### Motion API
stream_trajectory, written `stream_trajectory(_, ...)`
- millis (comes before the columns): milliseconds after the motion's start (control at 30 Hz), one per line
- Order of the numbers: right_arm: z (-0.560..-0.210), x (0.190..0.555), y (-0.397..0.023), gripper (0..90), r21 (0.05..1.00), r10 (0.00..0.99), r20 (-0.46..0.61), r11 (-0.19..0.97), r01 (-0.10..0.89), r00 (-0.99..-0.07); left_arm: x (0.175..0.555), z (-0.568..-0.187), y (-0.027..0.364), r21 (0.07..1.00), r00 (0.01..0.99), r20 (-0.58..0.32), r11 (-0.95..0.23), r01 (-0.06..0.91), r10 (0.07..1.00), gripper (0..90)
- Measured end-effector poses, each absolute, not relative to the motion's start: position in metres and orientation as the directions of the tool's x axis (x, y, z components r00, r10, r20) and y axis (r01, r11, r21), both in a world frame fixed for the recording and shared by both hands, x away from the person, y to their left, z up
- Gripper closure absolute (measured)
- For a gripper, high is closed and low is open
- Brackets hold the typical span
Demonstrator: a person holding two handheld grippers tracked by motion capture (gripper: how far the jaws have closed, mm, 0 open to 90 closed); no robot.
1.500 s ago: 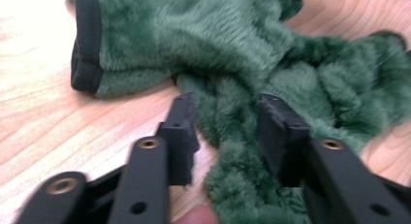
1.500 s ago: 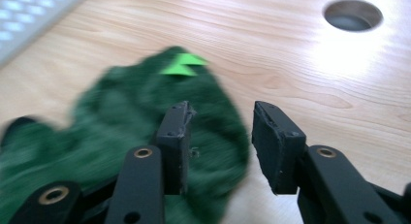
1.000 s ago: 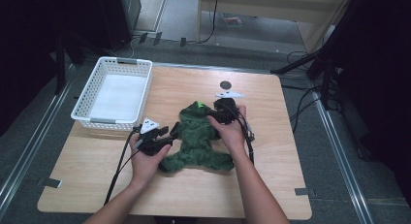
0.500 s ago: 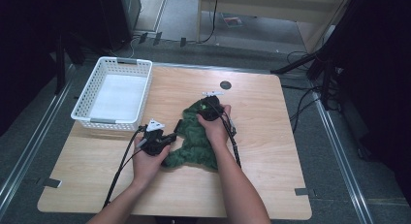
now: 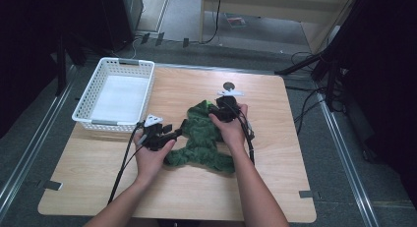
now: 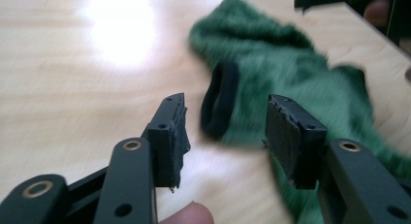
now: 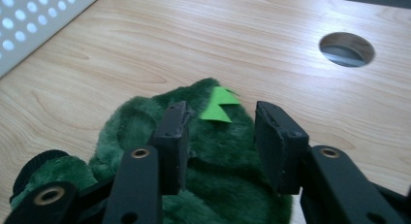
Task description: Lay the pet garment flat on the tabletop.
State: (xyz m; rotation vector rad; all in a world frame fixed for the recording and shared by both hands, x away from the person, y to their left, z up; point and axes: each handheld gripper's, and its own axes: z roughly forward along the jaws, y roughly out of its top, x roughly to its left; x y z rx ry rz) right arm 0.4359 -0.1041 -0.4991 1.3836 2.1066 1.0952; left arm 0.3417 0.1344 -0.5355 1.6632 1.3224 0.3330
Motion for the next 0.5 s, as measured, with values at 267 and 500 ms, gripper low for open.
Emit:
stream_trajectory(267,-0.514,0.43,-0.094,57.3,0.728,0.874,0.073,0.282,0.625,-0.48,0.375,-0.543,0.119,0.726,0.345,-0.315,-0.009,0.687,0.884,62.0)
stream_trajectory(500,-0.535,0.426,-0.093,57.3,0.681,0.87,0.098,0.295,0.67,-0.483,0.367,-0.545,0.125,0.719,0.397,-0.299,-0.069,0.692,0.868,85.9)
